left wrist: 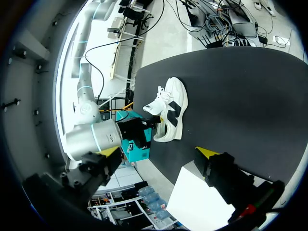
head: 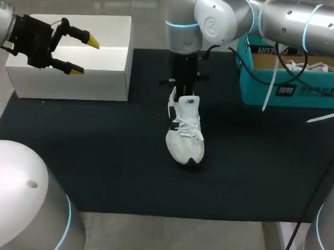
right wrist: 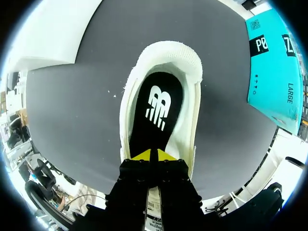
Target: Take the shoe out of the shoebox, open the shoe tongue, remove and reinsert the insole, then place the shoe into the shoebox
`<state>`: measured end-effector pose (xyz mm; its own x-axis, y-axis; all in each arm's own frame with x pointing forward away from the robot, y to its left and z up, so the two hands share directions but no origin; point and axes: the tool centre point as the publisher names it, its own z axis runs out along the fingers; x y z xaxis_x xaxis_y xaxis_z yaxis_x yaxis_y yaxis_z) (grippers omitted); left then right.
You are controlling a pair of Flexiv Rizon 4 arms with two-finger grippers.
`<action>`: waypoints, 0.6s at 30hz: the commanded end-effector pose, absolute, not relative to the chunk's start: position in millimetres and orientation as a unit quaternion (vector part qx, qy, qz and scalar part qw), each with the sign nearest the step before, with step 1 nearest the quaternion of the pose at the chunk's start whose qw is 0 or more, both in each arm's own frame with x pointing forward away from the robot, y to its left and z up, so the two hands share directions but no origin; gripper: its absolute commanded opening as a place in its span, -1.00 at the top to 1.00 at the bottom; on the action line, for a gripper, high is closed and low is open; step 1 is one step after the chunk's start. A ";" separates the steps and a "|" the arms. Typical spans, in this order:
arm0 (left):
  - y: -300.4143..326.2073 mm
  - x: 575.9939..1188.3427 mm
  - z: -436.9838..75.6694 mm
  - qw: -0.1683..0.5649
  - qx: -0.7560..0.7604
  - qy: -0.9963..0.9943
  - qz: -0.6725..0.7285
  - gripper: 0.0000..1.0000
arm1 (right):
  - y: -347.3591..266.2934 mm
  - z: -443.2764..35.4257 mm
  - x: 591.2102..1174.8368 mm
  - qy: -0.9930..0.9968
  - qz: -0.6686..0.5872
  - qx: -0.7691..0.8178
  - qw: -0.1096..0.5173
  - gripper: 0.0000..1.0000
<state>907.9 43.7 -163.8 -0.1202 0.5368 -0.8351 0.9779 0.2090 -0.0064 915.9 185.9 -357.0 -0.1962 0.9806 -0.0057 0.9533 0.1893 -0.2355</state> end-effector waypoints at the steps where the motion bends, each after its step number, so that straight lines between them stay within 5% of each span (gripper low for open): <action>1: 43.7 908.4 -163.3 0.365 0.553 0.686 -0.299 -1.00 | 185.5 -356.5 915.1 -0.769 0.094 -0.628 0.075 0.17; 3: 43.7 908.4 -163.3 0.365 0.553 0.686 -0.299 -1.00 | 185.0 -356.6 914.6 -0.769 0.094 -0.628 0.076 -1.00; 18: 43.7 908.4 -163.3 0.365 0.553 0.686 -0.299 -1.00 | 180.0 -357.0 911.8 -0.767 0.097 -0.629 0.084 -1.00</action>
